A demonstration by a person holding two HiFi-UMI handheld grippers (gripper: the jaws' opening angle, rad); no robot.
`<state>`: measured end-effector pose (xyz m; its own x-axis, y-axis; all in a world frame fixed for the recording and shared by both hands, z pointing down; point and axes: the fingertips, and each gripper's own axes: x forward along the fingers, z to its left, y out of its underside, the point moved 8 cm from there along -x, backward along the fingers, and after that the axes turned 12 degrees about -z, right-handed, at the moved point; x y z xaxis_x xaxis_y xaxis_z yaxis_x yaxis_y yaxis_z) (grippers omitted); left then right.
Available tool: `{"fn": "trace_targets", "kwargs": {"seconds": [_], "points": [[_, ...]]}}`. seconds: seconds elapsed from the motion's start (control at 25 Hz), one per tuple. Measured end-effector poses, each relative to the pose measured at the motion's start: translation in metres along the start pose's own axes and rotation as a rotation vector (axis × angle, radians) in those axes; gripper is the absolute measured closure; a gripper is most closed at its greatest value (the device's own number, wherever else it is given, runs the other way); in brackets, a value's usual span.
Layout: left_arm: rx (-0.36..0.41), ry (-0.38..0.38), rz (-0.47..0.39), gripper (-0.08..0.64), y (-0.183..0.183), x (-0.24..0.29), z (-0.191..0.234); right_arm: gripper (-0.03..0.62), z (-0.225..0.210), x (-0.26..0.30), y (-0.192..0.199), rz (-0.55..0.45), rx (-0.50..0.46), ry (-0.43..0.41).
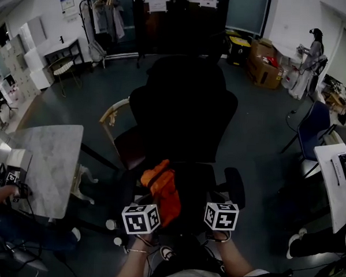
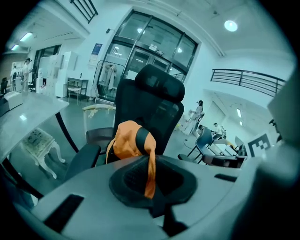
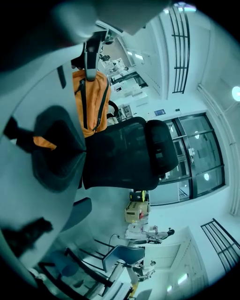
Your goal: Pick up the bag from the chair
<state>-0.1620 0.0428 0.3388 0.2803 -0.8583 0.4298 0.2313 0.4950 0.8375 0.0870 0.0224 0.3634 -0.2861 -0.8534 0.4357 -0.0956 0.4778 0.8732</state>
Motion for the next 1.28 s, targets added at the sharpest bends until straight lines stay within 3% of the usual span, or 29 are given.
{"fn": "trace_targets", "kwargs": {"seconds": [0.28, 0.56, 1.28], "points": [[0.023, 0.014, -0.024, 0.534, -0.002, -0.028, -0.018, 0.56, 0.012, -0.022, -0.018, -0.042, -0.038, -0.051], [0.03, -0.026, -0.039, 0.534, 0.007, -0.05, -0.029, 0.558, 0.014, -0.025, -0.021, -0.035, -0.064, -0.109], [0.01, -0.303, -0.179, 0.534, 0.037, -0.125, -0.097, 0.56, -0.022, -0.051, -0.014, -0.008, -0.099, -0.364]]}}
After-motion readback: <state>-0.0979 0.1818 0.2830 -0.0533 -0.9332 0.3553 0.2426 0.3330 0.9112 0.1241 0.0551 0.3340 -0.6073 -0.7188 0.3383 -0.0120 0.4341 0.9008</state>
